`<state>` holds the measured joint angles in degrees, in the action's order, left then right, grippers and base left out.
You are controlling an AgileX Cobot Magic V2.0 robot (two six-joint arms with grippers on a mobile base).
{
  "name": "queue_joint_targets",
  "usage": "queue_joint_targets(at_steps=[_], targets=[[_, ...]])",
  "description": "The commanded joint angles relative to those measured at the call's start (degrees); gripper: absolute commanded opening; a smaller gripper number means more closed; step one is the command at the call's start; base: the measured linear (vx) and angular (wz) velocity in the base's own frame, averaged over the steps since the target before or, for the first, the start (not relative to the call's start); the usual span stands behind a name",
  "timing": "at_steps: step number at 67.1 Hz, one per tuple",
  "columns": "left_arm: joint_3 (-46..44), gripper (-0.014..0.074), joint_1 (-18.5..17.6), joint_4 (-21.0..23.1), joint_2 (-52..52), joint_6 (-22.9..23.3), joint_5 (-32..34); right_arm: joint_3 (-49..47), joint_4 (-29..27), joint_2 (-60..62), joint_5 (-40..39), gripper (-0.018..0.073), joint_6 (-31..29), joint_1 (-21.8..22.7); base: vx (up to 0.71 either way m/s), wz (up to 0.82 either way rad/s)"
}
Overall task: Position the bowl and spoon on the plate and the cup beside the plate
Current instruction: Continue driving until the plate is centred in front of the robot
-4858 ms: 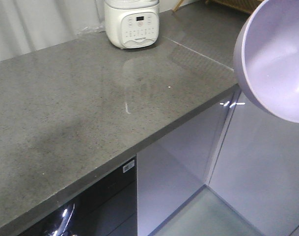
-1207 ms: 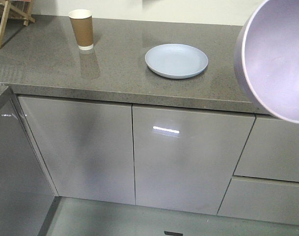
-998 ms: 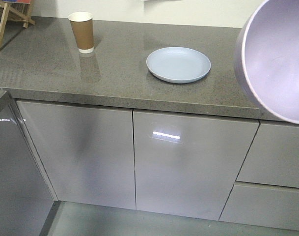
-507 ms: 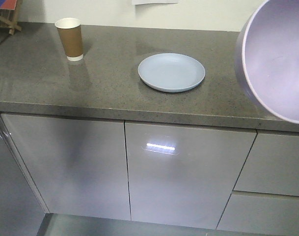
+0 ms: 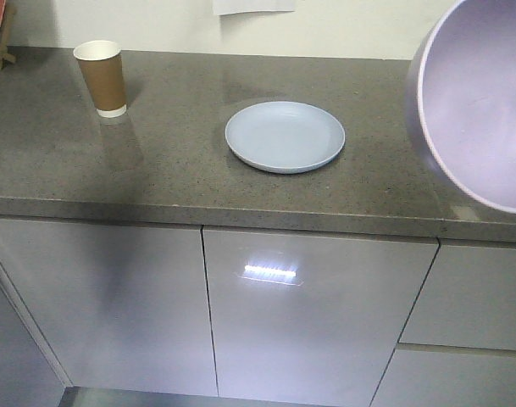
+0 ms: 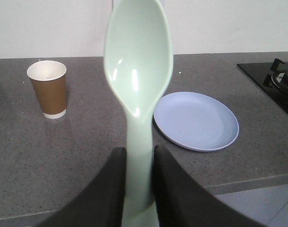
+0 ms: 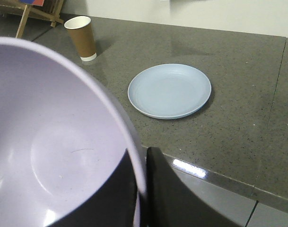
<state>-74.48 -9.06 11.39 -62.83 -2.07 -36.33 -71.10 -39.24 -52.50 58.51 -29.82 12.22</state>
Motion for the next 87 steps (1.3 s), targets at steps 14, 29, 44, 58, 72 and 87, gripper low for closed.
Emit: queue_joint_targets(at_steps=[14,29,44,58,72,87], targets=[[-1.4,-0.0006,-0.5,0.8,0.9,0.2,4.1,-1.8,-2.5,0.3,-2.9,-0.0006,-0.3,0.2,0.07,-0.03],[-1.4,-0.0006,-0.5,0.8,0.9,0.2,4.1,-1.8,-2.5,0.3,-2.9,-0.0006,-0.3,0.2,0.06,0.02],[-1.4,-0.0006,-0.5,0.8,0.9,0.2,4.1,-1.8,-2.5,0.3,-2.9,-0.0006,-0.3,0.2,0.07,0.03],[-1.4,-0.0006,-0.5,0.8,0.9,0.2,4.1,-1.8,-2.5,0.3,-2.9,-0.0006,-0.3,0.2,0.08,0.01],[-1.4,-0.0006,-0.5,0.8,0.9,0.2,4.1,-1.8,-2.5,0.3,-2.9,-0.0006,-0.3,0.2,0.07,0.0],[-1.4,-0.0006,-0.5,0.8,0.9,0.2,4.1,-1.8,-2.5,0.3,-2.9,-0.0006,-0.3,0.2,0.06,-0.04]])
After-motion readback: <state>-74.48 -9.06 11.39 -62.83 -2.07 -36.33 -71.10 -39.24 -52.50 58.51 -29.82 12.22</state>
